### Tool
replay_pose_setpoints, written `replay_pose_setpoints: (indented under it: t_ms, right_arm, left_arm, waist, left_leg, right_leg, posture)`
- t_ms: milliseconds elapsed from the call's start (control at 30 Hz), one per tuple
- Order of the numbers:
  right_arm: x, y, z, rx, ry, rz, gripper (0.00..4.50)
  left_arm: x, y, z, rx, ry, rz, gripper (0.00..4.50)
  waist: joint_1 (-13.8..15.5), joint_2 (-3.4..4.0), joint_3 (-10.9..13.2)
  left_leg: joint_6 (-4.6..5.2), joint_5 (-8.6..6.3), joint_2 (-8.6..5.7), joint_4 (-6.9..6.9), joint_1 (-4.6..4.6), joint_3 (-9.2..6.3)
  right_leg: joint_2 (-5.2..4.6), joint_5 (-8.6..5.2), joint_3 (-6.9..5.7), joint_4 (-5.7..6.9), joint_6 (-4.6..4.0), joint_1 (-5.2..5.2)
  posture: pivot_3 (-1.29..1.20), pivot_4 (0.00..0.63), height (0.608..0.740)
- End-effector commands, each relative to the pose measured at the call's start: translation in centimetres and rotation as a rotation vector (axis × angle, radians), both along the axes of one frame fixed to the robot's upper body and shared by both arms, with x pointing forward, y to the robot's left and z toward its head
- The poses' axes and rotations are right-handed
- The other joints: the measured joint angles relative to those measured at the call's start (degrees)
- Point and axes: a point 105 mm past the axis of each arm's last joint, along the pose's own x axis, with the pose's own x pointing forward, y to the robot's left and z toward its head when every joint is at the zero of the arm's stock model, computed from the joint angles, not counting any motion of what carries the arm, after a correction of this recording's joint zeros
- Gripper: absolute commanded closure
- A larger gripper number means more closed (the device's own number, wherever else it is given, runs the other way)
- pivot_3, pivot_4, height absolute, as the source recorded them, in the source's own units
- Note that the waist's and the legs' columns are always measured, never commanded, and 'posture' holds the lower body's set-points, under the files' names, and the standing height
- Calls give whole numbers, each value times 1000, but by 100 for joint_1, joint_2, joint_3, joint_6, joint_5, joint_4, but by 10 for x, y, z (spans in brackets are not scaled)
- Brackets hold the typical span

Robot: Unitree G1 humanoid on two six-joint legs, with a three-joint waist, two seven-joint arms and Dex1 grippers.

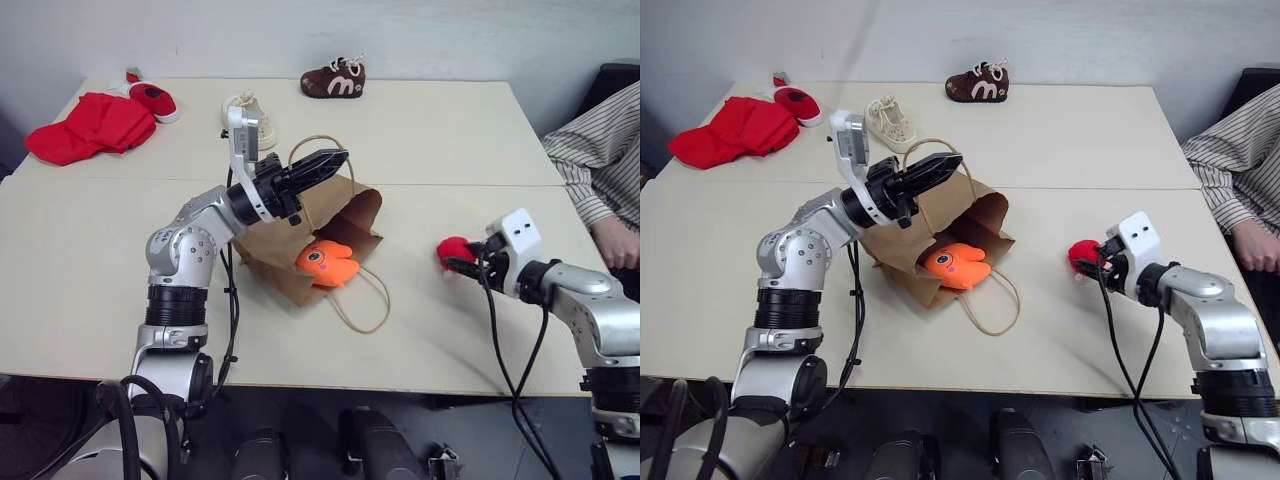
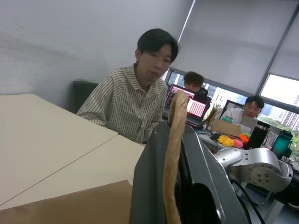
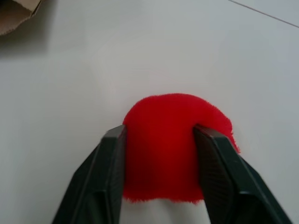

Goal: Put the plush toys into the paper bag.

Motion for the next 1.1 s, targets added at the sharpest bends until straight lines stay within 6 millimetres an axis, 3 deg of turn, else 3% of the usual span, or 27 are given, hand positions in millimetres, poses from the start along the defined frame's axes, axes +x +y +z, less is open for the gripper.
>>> replay_pose_setpoints:
  t_ms: [33, 133, 267, 433, 533, 667, 767, 1100]
  right_arm:
    - [-1, 0, -2, -30, 1, 30, 3582]
    - [-3, -7, 7, -63, -37, 53, 4430]
    - [-11, 0, 18, -43, -65, 150, 4430]
    - [-46, 54, 54, 98, -209, 498, 4430]
    - [-60, 79, 69, 189, -231, 582, 4430]
    - [-67, 123, 57, 200, -189, 639, 4430]
    - [-44, 155, 46, 213, -223, 566, 4430]
    - [23, 200, 51, 319, -352, 315, 4430]
  left_arm:
    - [-3, -1, 12, -10, -53, -5, 4500]
    - [-2, -1, 12, -11, -53, -6, 4500]
    - [-2, -1, 13, -13, -54, -9, 4500]
    - [-1, -1, 14, -24, -54, -11, 4500]
    - [-1, 0, 16, -33, -51, -12, 4500]
    - [-2, 0, 19, -49, -44, -27, 4500]
    - [-12, -1, 25, -95, -17, -103, 4500]
    - [-31, -5, 19, -69, 68, -241, 4500]
  waist:
    - [4, 0, 0]
    - [7, 0, 0]
    - [9, 0, 0]
    - [8, 0, 0]
    - [0, 0, 0]
    - [11, 0, 0]
    - [-8, -2, -1]
    - [-34, -1, -1]
  left_leg:
    - [0, 0, 0, 0, 0, 0]
    - [0, 0, -1, 0, -1, 0]
    - [0, 0, -1, 0, -1, 0]
    - [0, 0, -2, 0, -2, -1]
    - [-1, 0, 1, 0, -1, -3]
    - [-1, 0, 0, 1, -3, -9]
    - [-1, 0, 1, 4, -5, -12]
    - [0, 1, 1, 7, -11, -15]
  right_leg:
    - [0, 0, 0, 0, 0, 0]
    - [-2, 0, 0, 0, 0, 0]
    - [-1, 0, 0, -1, 0, 0]
    - [-1, 0, -2, -1, 0, 0]
    - [2, 0, -4, 0, 0, 0]
    - [-5, 0, -9, 0, 0, 0]
    - [-5, 0, -12, 1, 0, 0]
    - [-10, -1, -18, 6, -2, -5]
  posture:
    - [0, 150, 740]
    - [0, 150, 740]
    - [0, 150, 740]
    - [0, 150, 740]
    - [0, 150, 740]
    - [0, 150, 740]
    - [0, 150, 740]
    - [0, 150, 740]
